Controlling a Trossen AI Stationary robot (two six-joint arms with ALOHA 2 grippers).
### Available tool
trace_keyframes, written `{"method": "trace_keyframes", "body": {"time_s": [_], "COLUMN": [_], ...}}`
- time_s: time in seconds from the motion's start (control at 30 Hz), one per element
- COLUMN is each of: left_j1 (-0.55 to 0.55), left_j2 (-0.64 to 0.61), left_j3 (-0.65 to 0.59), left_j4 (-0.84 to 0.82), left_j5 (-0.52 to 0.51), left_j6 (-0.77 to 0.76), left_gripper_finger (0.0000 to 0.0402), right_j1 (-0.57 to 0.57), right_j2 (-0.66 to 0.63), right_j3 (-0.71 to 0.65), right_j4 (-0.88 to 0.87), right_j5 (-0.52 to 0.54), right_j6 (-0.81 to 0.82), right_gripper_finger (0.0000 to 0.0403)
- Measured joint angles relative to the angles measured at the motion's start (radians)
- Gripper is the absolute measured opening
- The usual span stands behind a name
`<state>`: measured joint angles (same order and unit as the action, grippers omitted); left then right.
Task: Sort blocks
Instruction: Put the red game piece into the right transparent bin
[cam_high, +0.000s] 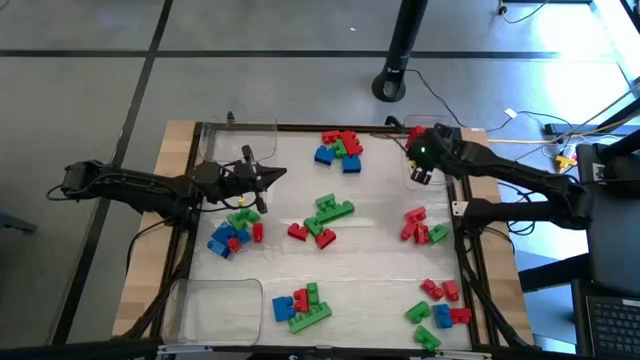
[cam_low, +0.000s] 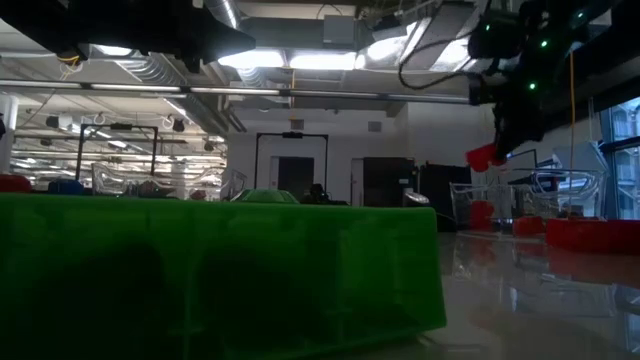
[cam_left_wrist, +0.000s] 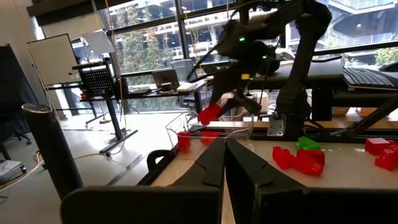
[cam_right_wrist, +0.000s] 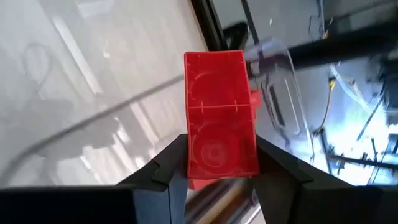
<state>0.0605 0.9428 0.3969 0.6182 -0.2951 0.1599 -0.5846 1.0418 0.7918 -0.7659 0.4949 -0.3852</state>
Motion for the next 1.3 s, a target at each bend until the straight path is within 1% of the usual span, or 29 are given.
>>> {"method": "trace_keyframes", "body": {"time_s": [0.1,0.2,0.3,0.5,0.57,0.77,0.9,1.03,1.17,1.3], "left_j1": [0.000,0.000,0.000,0.000,0.000,0.000,0.000,0.000,0.000,0.000], "left_j2": [0.000,0.000,0.000,0.000,0.000,0.000,0.000,0.000,0.000,0.000], "left_j3": [0.000,0.000,0.000,0.000,0.000,0.000,0.000,0.000,0.000,0.000], "left_j4": [0.000,0.000,0.000,-0.002,-0.004,-0.007,-0.007,-0.007,-0.006,-0.006], "left_j5": [0.000,0.000,0.000,0.000,0.000,0.000,0.000,0.000,0.000,0.000], "left_j6": [0.000,0.000,0.000,0.000,0.000,-0.003,-0.003,0.002,0.003,0.003], "left_gripper_finger": [0.0004,0.0004,0.0004,0.0004,0.0004,0.0004,0.0004,0.0004,0.0004,0.0004], "right_j1": [-0.078,-0.123,-0.147,-0.170,-0.169,-0.169,-0.169,-0.169,-0.168,-0.167], "right_j2": [0.024,0.044,0.059,0.076,0.076,0.076,0.076,0.076,0.076,0.076], "right_j3": [0.000,0.000,0.000,0.000,0.000,0.000,0.000,0.000,0.000,0.000], "right_j4": [0.012,0.022,0.038,0.055,0.055,0.056,0.059,0.060,0.080,0.127], "right_j5": [-0.032,-0.065,-0.087,-0.086,-0.086,-0.085,-0.085,-0.105,-0.137,-0.212], "right_j6": [-0.020,-0.040,-0.042,-0.043,-0.051,-0.093,-0.095,-0.095,-0.095,-0.094], "right_gripper_finger": [0.0147,0.0147,0.0147,0.0152,0.0165,0.0235,0.0268,0.0283,0.0283,0.0282]}}
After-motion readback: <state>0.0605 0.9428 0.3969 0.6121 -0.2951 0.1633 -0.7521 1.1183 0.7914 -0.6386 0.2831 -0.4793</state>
